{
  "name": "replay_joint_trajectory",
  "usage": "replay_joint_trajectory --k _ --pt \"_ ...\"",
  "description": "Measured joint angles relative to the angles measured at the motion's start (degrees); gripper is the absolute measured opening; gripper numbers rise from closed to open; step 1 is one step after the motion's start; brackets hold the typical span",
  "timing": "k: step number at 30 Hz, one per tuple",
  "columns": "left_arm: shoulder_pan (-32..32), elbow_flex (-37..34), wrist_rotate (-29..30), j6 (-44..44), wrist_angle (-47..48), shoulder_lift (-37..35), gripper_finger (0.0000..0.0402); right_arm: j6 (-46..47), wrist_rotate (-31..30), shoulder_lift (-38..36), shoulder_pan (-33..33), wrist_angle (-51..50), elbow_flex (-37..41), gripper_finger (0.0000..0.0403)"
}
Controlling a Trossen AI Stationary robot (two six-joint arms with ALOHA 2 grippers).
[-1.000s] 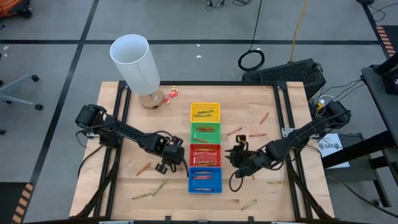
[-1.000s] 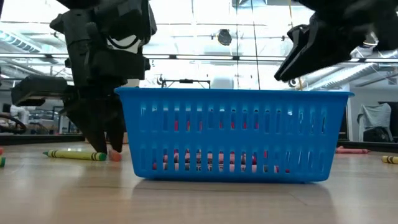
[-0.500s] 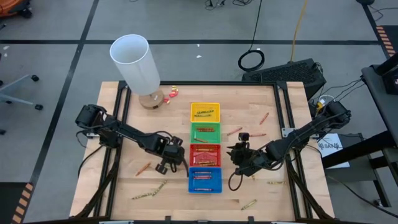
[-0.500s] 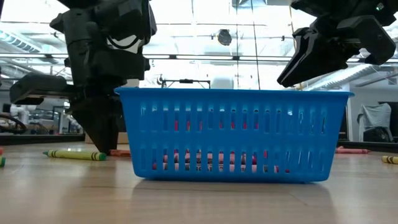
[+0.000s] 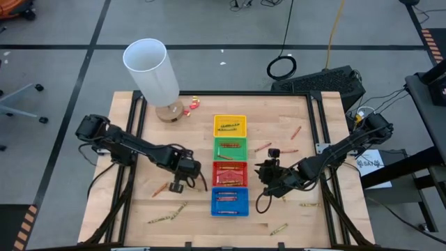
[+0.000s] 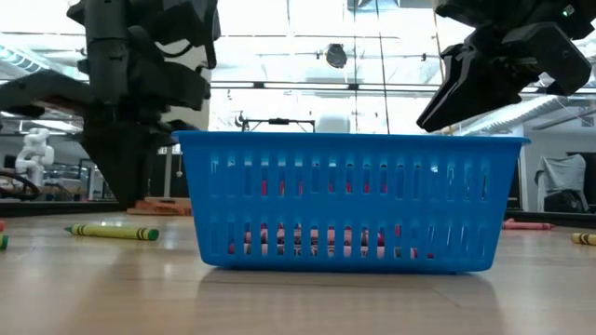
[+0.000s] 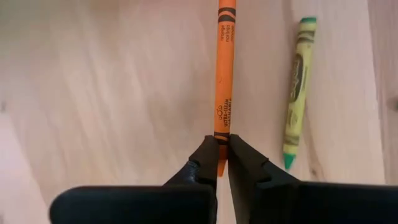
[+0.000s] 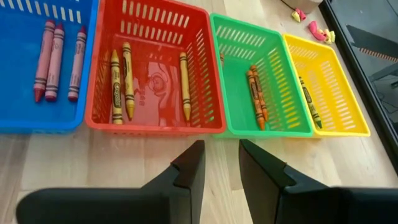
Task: Sort crayons
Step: Put the orange crayon into the green bin
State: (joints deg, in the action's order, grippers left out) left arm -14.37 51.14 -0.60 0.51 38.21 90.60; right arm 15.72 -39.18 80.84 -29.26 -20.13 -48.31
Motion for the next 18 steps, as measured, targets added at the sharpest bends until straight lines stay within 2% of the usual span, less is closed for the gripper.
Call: replay_joint_trajectory --k 4,10,14,18 --pt "-0.83 -0.86 0.01 4.6 3.47 -3.57 0.0015 1.04 0.01 0.0 0.0 -0.15 0.0 0.0082" --pt "-2.1 -5.18 4.2 11.81 -4.24 -8.88 0.0015 3.11 -0.02 0.0 0.0 -1.2 0.0 0.0082" --pt "-4.0 -10.68 7.76 16.3 -14.89 -12.13 0.0015 4.12 0.0 0.02 -0.02 -1.54 0.0 0.0082" --pt "-5.63 -16.7 14.26 18.21 -30.57 -14.32 0.0015 4.59 0.0 0.02 -0.09 -1.53 0.0 0.0082"
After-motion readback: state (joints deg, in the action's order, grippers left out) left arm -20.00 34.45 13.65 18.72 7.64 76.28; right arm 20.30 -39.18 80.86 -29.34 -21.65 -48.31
